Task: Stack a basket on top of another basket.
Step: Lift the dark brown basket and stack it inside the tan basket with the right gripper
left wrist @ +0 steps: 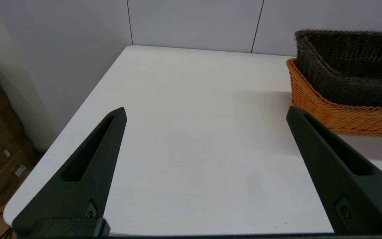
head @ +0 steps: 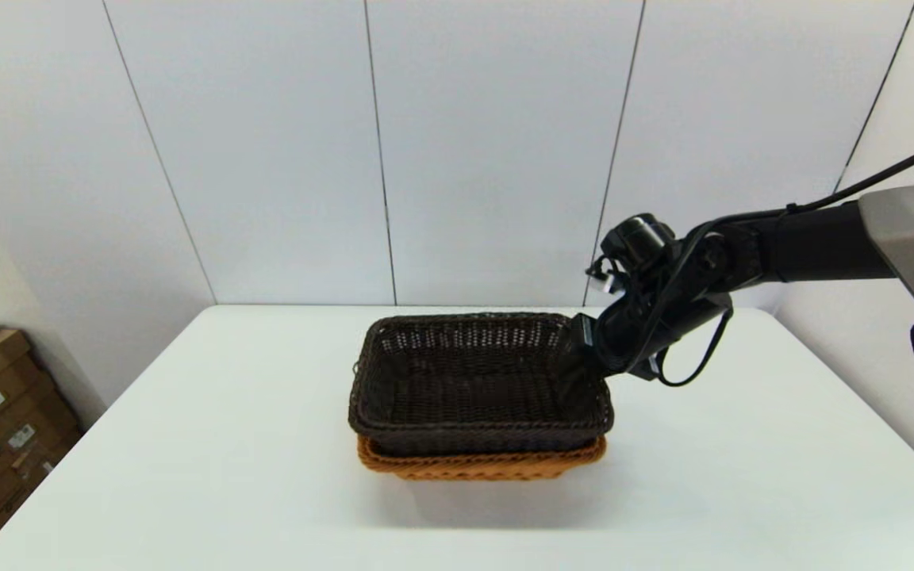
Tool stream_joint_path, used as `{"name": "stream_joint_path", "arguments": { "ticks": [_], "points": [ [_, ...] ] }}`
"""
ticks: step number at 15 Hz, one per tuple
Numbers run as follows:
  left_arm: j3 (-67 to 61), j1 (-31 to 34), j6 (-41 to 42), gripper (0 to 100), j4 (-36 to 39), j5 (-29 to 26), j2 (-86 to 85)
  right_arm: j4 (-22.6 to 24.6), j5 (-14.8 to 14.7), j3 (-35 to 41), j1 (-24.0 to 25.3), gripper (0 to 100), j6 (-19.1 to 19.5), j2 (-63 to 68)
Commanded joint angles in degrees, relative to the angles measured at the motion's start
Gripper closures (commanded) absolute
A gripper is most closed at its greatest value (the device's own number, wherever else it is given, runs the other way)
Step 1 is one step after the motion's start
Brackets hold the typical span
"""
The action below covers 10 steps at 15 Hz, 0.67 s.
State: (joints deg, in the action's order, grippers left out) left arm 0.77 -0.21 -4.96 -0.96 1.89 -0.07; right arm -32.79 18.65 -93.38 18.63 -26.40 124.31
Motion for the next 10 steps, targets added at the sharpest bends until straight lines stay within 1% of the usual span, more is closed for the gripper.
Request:
{"name": "stream_joint_path", "arguments": {
  "ticks": [1,3,4,7,8,9,10],
  "points": [
    [-0.1,0.0,0.0,0,0.0,0.0,0.1,-0.2,0.2,0.0,-0.3,0,-0.1,0.2],
    [0.0,0.0,0.0,0,0.0,0.0,0.1,-0.1,0.0,-0.4,-0.9,0,-0.2,-0.8],
    [-0.1,-0.1,0.0,0,0.0,0.0,0.1,-0.2,0.0,-0.9,-2.2,0,-0.2,-2.6],
    [0.0,0.0,0.0,0,0.0,0.0,0.1,-0.4,-0.3,-2.4,-8.0,0,0.1,-12.9],
    [0.0,0.0,0.0,0,0.0,0.0,0.1,-0.7,-0.8,-2.5,-10.4,0,1.4,-17.4],
    [0.0,0.0,0.0,0,0.0,0.0,0.1,-1.0,-2.1,-2.5,-12.1,0,4.0,-21.6],
    [0.0,0.0,0.0,0,0.0,0.0,0.1,-1.7,-5.8,-2.5,-13.8,0,6.9,-26.7]
  ]
}}
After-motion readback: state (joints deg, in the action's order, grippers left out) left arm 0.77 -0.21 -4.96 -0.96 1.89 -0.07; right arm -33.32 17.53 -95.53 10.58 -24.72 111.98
